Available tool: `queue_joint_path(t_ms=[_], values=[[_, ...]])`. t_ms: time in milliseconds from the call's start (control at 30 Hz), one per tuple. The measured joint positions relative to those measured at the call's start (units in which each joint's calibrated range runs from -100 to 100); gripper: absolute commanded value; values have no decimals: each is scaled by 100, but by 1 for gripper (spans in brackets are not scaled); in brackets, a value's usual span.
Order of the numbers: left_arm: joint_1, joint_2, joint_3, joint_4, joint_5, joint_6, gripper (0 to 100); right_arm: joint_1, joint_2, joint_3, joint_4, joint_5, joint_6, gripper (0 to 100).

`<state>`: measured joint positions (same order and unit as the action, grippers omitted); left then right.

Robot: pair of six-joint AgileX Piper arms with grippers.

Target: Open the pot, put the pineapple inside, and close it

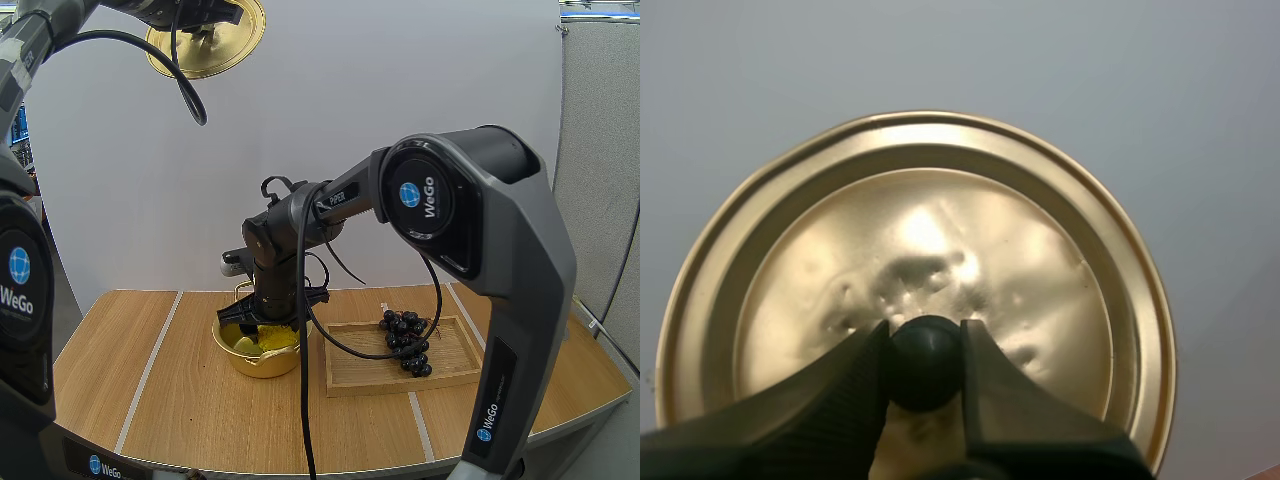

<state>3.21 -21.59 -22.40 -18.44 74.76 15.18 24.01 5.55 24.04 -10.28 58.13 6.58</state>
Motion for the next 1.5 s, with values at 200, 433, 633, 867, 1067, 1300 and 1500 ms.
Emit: queue_joint_path(t_ms=[200,433,633,867,1067,1300,1500], values=[[0,0,0,0,0,0,0,0,179,0,0,-136,0,0],[0,0,0,0,0,0,0,0,195,0,0,-191,0,1],[0,0,0,0,0,0,0,0,195,0,197,-204,-244,100],[0,0,0,0,0,0,0,0,195,0,298,-195,-375,100],[0,0,0,0,0,0,0,0,137,0,298,-153,-375,100],[0,0,0,0,0,0,0,0,-878,0,267,139,-375,100],[0,0,0,0,0,0,0,0,-1914,0,324,698,-408,100]])
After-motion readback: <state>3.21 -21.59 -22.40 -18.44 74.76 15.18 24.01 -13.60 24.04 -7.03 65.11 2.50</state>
